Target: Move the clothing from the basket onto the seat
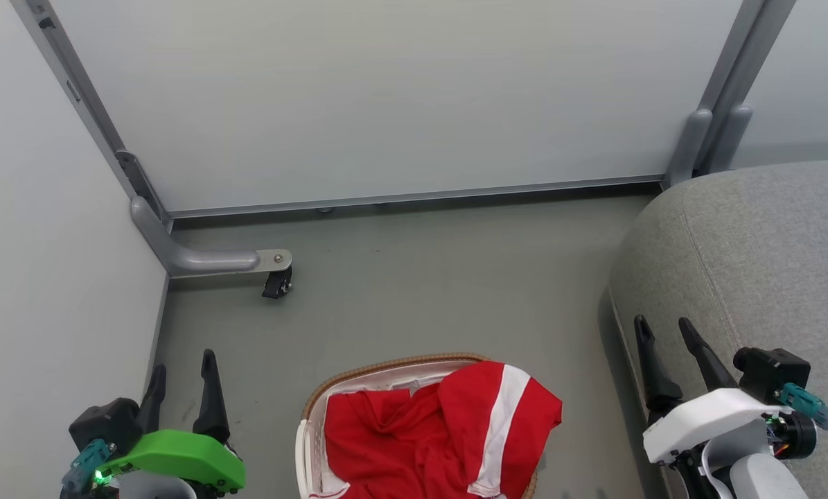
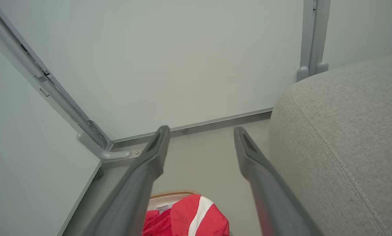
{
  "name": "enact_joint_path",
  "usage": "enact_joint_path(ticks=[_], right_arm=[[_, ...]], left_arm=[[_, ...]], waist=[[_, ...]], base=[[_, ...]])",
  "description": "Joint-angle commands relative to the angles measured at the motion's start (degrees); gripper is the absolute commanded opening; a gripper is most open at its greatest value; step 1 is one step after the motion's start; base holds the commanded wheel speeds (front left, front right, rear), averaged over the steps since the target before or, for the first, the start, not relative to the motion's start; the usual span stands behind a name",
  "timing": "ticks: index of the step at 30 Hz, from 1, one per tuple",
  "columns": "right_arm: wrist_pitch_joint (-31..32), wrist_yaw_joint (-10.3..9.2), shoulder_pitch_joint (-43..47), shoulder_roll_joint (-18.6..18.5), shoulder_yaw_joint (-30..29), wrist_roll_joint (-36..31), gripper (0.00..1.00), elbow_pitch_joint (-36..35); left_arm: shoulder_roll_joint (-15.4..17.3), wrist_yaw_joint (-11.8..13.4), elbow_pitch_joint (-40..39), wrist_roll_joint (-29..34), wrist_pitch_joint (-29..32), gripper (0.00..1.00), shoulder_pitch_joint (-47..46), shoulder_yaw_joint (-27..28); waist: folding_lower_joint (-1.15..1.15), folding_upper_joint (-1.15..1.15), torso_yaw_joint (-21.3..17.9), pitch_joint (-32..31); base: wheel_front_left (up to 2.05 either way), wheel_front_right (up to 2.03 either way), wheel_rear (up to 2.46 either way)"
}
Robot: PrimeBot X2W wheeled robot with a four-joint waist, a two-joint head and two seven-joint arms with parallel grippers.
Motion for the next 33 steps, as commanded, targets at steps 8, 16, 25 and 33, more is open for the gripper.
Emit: enact_joint_path(ticks=[8, 16, 25, 33], right_arm=[[-1.54, 0.02, 0.02, -0.34, -0.12, -5.63, 1.0, 0.49], [-2.54, 0.01, 0.39, -0.07, -0.78, -9.51, 1.0, 1.28], [-3.57, 0.01, 0.56, 0.09, -0.39, -13.73, 1.0, 1.45], [-4.57, 0.01, -1.81, 0.12, 0.35, -17.78, 1.0, -0.12]], left_arm=[[-0.13, -0.27, -0.02, 4.47, -1.45, 1.0, 0.62, 0.62], [-0.45, -0.57, 0.44, 8.26, -2.49, 1.0, 0.92, 0.9], [-0.89, -1.48, 0.94, 11.21, -3.56, 1.0, 1.82, 1.1], [-1.07, -2.7, 1.84, 14.01, -4.41, 1.0, -0.32, -0.49]], waist=[[0.0, 0.0, -0.31, 0.02], [0.0, 0.0, -0.38, 0.0], [0.0, 0.0, -0.37, 0.46], [0.0, 0.0, -1.56, 4.9]], base=[[0.0, 0.0, 0.0], [0.0, 0.0, 0.0], [0.0, 0.0, 0.0], [0.0, 0.0, 0.0]])
